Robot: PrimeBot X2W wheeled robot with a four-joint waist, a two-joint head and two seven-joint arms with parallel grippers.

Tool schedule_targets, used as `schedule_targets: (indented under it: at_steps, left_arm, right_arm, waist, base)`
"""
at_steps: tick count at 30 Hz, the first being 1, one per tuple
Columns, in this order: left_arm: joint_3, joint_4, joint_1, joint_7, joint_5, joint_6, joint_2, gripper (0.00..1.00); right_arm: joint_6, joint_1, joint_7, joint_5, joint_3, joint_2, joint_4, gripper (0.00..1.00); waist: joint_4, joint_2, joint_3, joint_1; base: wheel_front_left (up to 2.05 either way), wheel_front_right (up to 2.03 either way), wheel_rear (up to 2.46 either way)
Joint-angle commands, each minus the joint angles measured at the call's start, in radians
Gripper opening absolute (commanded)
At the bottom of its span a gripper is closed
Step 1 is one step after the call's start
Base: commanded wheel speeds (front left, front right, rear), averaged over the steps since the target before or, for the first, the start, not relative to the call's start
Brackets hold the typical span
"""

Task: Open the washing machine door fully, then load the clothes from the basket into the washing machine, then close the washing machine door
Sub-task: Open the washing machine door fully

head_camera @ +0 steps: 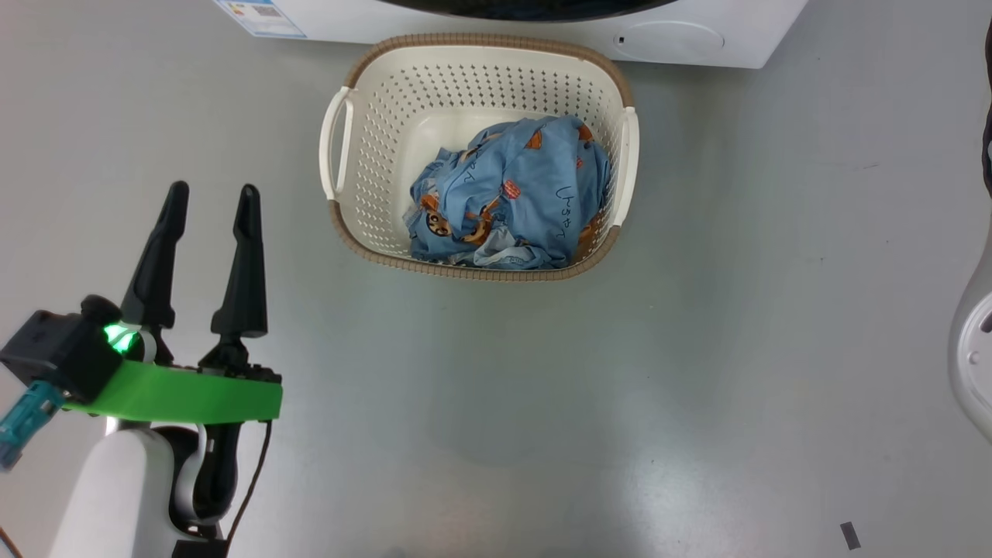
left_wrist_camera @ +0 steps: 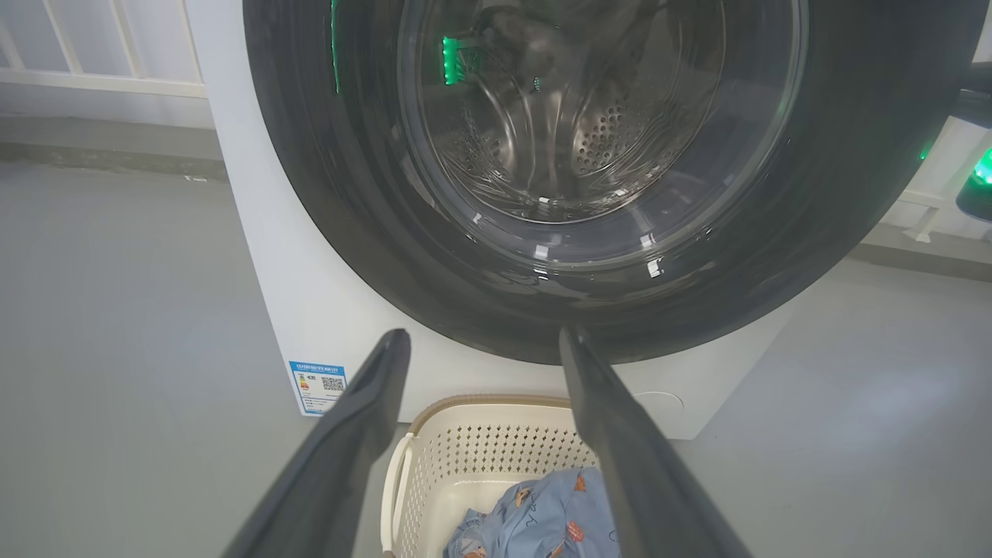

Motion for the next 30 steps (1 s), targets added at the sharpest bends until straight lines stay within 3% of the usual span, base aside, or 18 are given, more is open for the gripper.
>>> schedule_targets:
  at_steps: [1,14,30]
  left_arm:
    - [0.039,-0.028,-0.007,-0.006,-0.006,-0.002,0.030,1.00]
    - [0.035,-0.035,-0.003,-0.006,-0.007,-0.002,0.028,1.00]
    - [0.045,-0.047,-0.009,-0.006,0.001,-0.002,0.025,1.00]
  right_arm:
    - [0.002,0.003,0.021,0.012,0.013,0.045,-0.032,0.00]
    - [0.002,0.033,0.070,-0.031,-0.050,0.045,-0.075,0.00]
    - [0.002,0.030,0.129,-0.007,-0.017,0.045,-0.056,0.00]
  waist:
    - [-0.003,0.0000,-0.003,0.0000]
    - [0.008,0.0000,-0.004,0.0000]
    - [0.014,0.0000,-0.001,0.0000]
  base:
    - [0.00,0.00,0.00]
    - [0.00,0.00,0.00]
    - [0.00,0.00,0.00]
